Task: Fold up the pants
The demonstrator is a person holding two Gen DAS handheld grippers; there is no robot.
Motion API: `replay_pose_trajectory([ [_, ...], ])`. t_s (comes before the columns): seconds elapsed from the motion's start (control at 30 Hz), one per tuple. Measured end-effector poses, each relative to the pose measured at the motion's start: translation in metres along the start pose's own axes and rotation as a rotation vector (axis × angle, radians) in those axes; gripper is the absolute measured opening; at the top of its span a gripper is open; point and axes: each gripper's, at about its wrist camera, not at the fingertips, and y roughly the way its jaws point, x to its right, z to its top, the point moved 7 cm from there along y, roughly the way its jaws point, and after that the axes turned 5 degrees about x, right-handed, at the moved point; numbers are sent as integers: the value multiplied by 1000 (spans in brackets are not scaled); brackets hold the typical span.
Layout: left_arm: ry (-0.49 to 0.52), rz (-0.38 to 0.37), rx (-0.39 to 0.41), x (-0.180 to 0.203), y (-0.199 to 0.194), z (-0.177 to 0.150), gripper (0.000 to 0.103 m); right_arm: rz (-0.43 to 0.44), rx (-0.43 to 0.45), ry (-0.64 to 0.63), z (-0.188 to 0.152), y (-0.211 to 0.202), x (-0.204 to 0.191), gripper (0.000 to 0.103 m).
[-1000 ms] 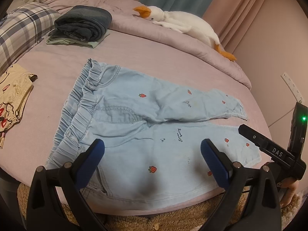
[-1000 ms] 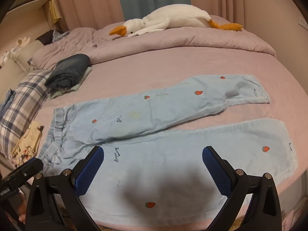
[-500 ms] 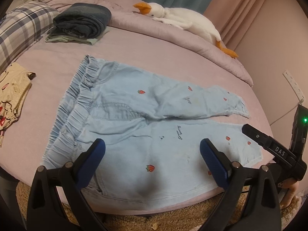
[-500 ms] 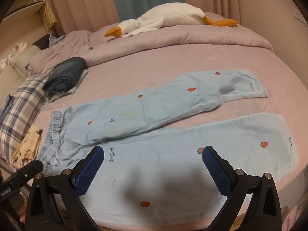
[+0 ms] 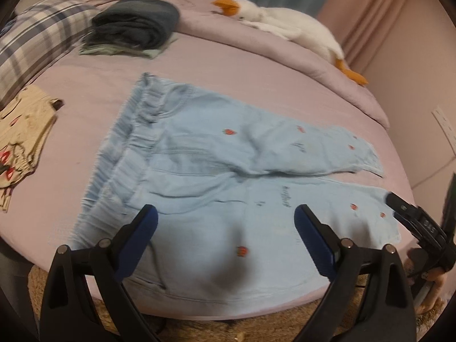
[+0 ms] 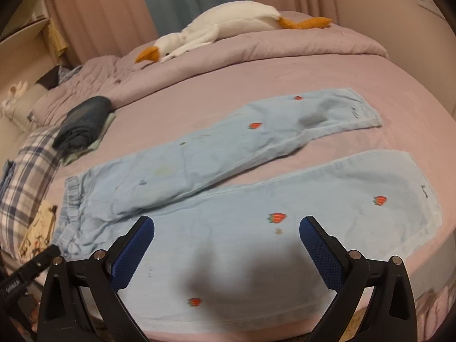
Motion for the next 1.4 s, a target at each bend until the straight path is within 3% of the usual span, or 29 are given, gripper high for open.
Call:
replay_pose_trajectory([
  [0.23,-86,99,-3,-49,-3,2,89,-56,-4,82,-2,1,38,102],
  [0.83,-165,149,-60,-86,15,-15,89,-146,-5,173,-5,6,89,102],
  [1.0,-170,234,-117,-105,30,-30,89,-210,-2,234,-7,5,121,102],
  [1.27,-175,233,-129,-115,32,-34,85,-331,8,339,-10,-6,183,102],
  [1.4,-163,238,-131,-115,30,-36,77,-405,5,363,-10,-10,218,102],
])
